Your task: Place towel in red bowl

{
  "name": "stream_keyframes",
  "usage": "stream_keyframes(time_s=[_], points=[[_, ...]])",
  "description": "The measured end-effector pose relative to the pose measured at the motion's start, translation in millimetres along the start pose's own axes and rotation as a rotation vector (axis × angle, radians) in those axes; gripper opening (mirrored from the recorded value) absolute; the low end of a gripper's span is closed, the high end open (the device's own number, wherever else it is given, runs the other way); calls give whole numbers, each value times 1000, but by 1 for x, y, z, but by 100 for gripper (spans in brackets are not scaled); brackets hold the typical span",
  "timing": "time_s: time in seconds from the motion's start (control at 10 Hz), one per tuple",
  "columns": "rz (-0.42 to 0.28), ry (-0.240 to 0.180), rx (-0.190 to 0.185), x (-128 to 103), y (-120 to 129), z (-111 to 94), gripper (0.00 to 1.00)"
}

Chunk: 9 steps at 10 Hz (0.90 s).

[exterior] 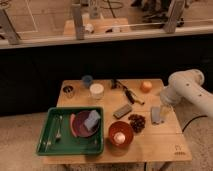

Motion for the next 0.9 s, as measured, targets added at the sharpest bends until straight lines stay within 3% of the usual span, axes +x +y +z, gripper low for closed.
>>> stream_keyframes(time_s=[0.2, 0.7, 0.9], points=[[-1, -7, -18, 2, -6, 24, 80], [0, -7, -23, 3, -5, 25, 80], [7, 7, -60, 8, -2, 37, 80]])
